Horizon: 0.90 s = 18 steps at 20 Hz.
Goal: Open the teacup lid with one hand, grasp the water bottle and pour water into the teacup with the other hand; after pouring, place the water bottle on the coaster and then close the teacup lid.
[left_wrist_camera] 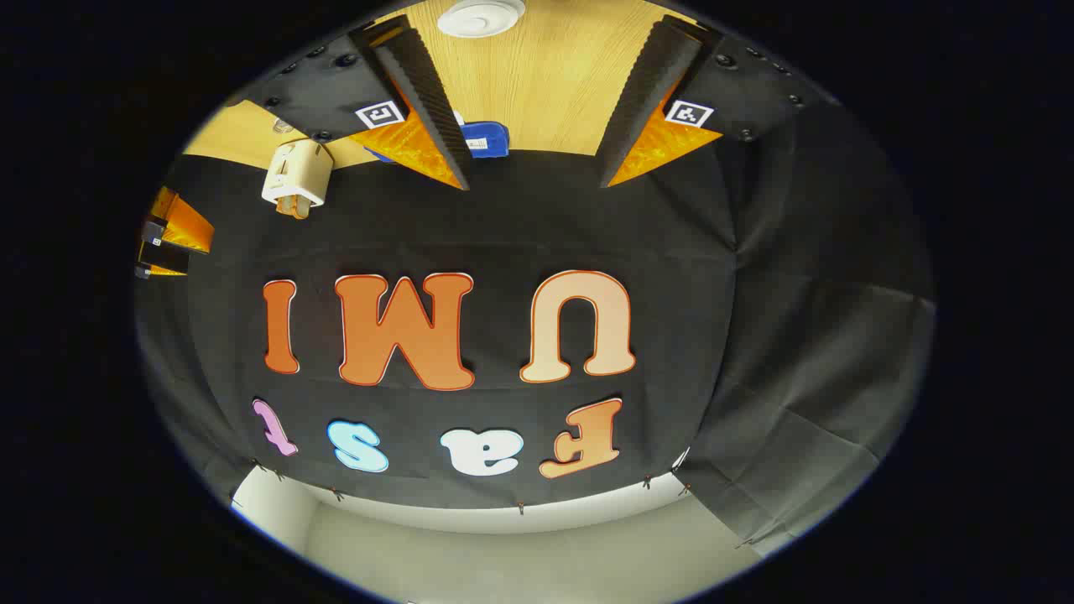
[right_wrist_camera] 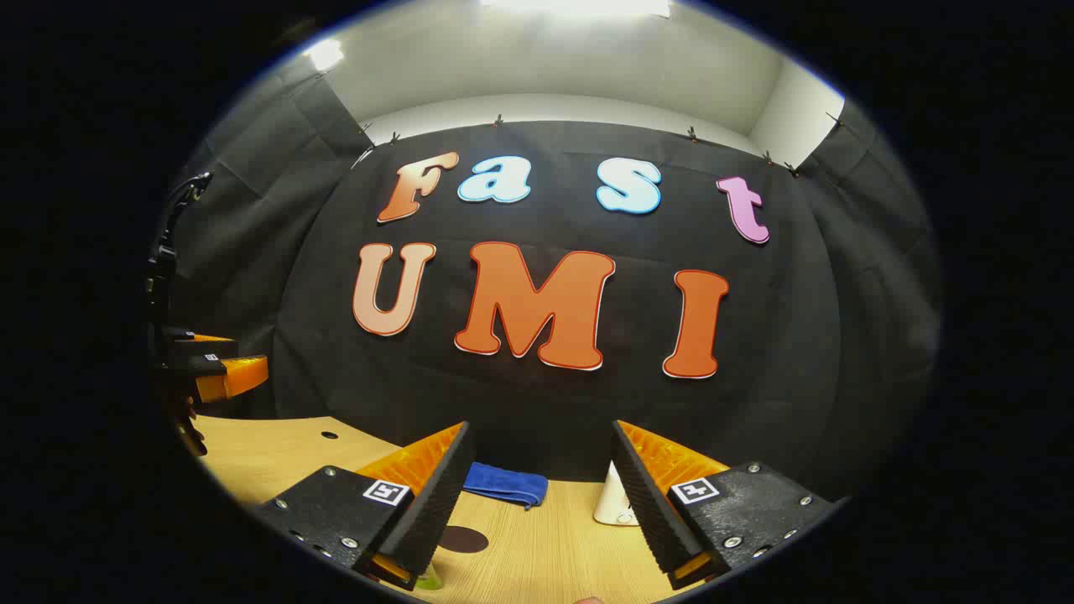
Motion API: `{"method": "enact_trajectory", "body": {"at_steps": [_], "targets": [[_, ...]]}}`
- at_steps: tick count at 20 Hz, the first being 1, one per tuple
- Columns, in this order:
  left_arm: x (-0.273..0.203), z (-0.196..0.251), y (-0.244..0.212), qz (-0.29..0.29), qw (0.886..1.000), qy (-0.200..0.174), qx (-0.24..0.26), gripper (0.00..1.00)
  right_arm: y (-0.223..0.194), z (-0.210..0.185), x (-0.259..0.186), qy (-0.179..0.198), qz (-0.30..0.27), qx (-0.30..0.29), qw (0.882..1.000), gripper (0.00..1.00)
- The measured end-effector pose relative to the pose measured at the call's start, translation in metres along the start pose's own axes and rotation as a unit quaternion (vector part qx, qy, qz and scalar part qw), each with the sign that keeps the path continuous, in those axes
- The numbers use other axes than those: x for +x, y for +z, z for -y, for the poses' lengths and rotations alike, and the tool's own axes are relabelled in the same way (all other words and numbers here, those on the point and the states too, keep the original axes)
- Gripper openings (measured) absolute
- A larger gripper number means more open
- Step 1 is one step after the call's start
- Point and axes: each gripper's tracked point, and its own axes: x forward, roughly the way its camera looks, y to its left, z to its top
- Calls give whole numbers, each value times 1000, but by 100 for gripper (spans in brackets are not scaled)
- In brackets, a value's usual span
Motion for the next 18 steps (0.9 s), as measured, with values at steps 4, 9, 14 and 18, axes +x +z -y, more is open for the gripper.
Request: {"method": "enact_trajectory", "body": {"at_steps": [4, 9, 14, 18], "targets": [[0, 0, -1, -1, 1000, -1, 1, 97, 2, -2, -1, 5, 6, 1, 1000, 97], [0, 0, -3, -4, 1000, -1, 1, 96, -5, -9, 0, 15, -3, -5, 1000, 97], [1, 1, -2, -4, 1000, -4, 4, 97, -5, -6, 2, 13, -2, -1, 1000, 97], [1, -1, 0, -1, 1000, 1, 8, 96, -1, -4, 2, 10, 2, 6, 1000, 97]]}}
